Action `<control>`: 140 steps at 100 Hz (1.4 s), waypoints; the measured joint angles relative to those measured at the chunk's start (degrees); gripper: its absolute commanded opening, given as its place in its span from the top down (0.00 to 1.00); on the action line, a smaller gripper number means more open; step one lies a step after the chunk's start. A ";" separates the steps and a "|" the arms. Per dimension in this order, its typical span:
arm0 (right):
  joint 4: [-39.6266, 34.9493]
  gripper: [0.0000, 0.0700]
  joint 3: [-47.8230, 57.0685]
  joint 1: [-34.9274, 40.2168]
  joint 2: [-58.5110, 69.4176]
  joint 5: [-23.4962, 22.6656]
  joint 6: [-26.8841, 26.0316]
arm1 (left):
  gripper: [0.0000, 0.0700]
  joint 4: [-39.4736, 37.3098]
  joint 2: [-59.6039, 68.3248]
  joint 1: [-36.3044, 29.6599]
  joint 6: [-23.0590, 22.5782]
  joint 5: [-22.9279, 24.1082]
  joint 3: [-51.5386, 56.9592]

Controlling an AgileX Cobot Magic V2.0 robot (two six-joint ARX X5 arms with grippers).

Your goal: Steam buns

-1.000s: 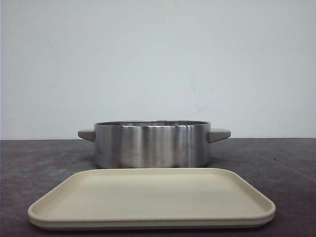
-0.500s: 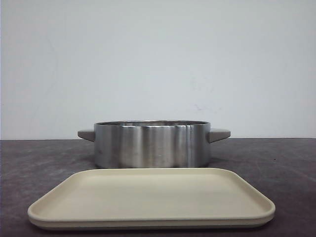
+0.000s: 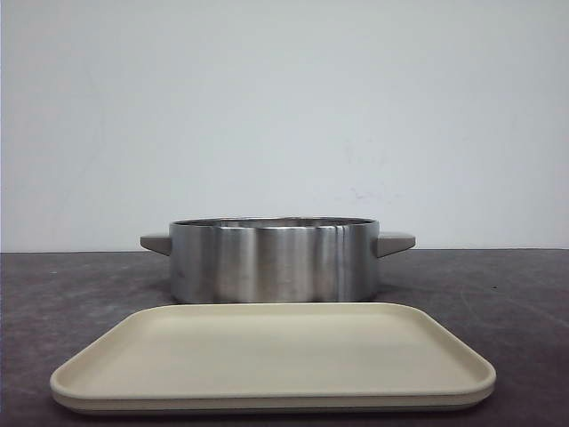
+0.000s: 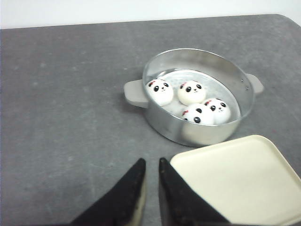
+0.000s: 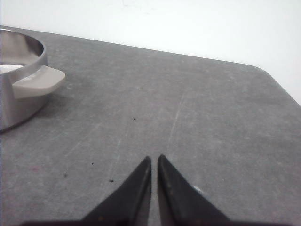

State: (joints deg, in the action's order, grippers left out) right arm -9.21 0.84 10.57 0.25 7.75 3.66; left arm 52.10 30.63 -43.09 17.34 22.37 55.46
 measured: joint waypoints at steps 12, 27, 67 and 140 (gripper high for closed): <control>0.00 0.98 0.00 0.00 0.00 0.00 0.00 | 1.00 0.15 -3.19 5.42 0.55 -0.39 0.00; 0.00 0.98 0.00 0.00 0.00 0.00 0.00 | 1.00 -2.82 -9.62 12.57 0.07 -4.98 -0.68; 0.00 0.98 0.00 0.00 0.00 0.00 0.00 | 1.00 -35.50 -22.84 29.29 -13.05 -17.14 -24.90; 0.00 0.98 0.00 0.00 0.00 0.00 0.00 | 1.00 -49.42 -30.40 43.82 -9.16 -25.73 -53.59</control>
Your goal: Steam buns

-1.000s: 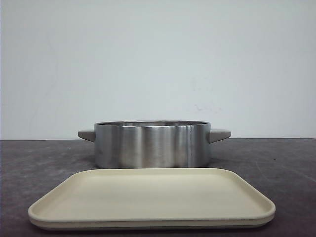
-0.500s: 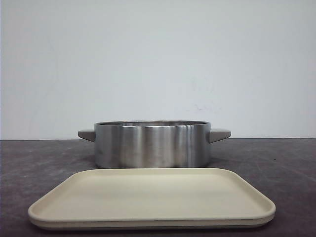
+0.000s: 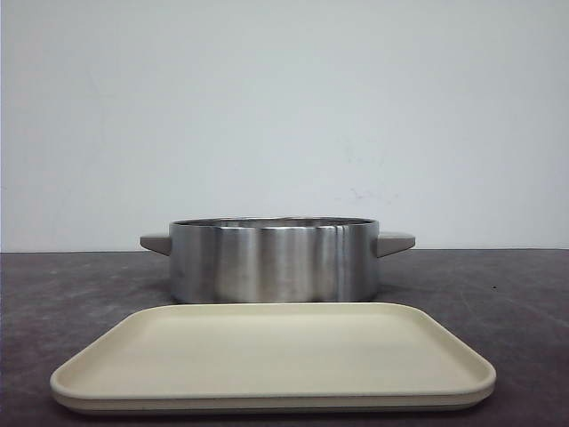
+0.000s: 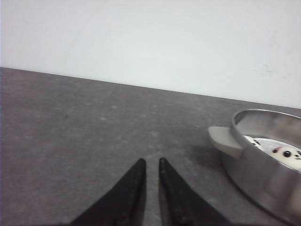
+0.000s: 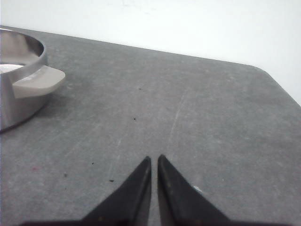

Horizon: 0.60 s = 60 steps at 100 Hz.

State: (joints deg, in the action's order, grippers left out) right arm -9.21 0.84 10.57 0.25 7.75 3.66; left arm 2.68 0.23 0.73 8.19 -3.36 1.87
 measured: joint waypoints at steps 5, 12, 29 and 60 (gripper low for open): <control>0.00 0.98 0.00 0.00 0.00 0.00 0.00 | 1.00 1.77 0.02 0.37 -0.85 0.02 -0.02; 0.00 0.98 0.00 0.00 0.00 0.00 0.00 | 1.00 2.67 0.04 0.83 -2.47 -0.66 -0.02; 0.00 0.98 0.00 0.00 0.00 0.00 0.00 | 1.00 7.19 -0.02 1.46 -6.12 -1.97 -0.02; 0.00 0.98 0.00 0.00 0.00 -0.02 0.00 | 1.00 7.50 0.07 2.03 -8.90 -2.78 -0.02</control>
